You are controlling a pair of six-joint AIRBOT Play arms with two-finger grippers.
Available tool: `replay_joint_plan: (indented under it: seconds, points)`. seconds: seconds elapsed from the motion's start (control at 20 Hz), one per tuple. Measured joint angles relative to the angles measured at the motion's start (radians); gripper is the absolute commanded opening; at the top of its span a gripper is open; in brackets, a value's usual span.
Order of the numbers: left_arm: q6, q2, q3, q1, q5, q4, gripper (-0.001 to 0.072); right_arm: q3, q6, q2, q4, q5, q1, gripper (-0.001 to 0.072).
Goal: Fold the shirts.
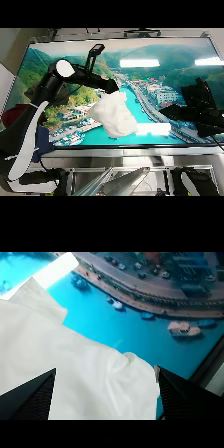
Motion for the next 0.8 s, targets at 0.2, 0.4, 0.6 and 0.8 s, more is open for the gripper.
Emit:
replay_joint_plan:
  seconds: [0.2,0.4,0.6,0.8]
  points:
    - [-0.045,0.001,0.069,0.097,-0.117,0.003,0.0005,0.0,0.0,0.0,0.006,-0.015,0.0,0.002]
    - [-0.063,0.002,0.002,0.172,-0.261,0.002,0.0012,0.0,0.0,-0.007,0.008,-0.048,0.0,0.0023]
    - [-0.068,0.046,-0.199,0.248,-0.277,0.002,0.0028,0.0,-0.01,-0.079,0.006,-0.004,0.001,0.0024]
    - [-0.056,0.032,-0.337,0.401,-0.082,0.003,0.0028,0.0,-0.042,-0.174,0.023,0.033,0.006,0.002]
